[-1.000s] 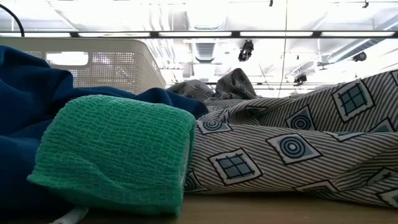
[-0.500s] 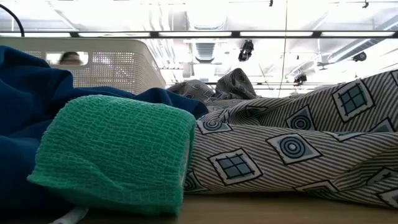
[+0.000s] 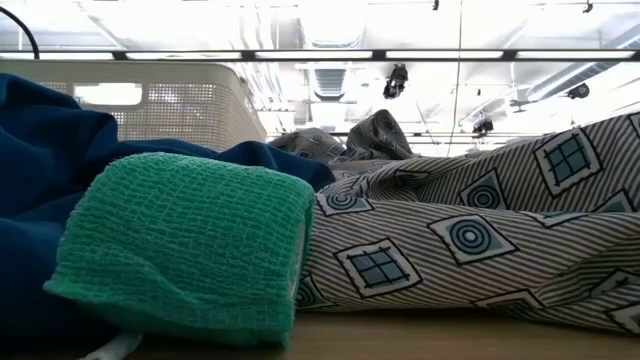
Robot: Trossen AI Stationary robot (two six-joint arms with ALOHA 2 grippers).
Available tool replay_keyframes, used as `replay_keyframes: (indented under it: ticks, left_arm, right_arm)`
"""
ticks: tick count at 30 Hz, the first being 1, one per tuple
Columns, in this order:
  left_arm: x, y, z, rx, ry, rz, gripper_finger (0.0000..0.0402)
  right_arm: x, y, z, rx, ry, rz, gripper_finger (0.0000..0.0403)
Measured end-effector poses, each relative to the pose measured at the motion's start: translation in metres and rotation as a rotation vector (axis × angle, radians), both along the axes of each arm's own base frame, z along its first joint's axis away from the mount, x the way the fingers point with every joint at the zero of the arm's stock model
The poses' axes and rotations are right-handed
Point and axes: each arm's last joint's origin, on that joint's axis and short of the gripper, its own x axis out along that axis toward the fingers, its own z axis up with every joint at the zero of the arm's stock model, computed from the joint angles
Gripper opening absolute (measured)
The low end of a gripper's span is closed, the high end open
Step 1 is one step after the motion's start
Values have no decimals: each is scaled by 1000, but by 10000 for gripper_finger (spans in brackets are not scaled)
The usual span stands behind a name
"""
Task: Pick & Place Medicine items
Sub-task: Put the pink bandage into the yellow bin, then put the green bandage into the yellow bin
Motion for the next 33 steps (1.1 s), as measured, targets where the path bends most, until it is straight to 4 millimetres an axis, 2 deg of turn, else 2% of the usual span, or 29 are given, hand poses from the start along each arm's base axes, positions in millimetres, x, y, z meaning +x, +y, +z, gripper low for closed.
replay_keyframes:
  ticks: [17,25,33]
  left_arm:
    - [0,0,0,1,0,0,47]
    - [0,0,0,1,0,0,47]
    - [0,0,0,0,0,0,47]
  right_arm:
    - [1,-1,15,27,-108,-15,305]
    - [-1,-4,23,43,-135,-6,303]
    - [-4,-10,39,14,-257,-18,293]
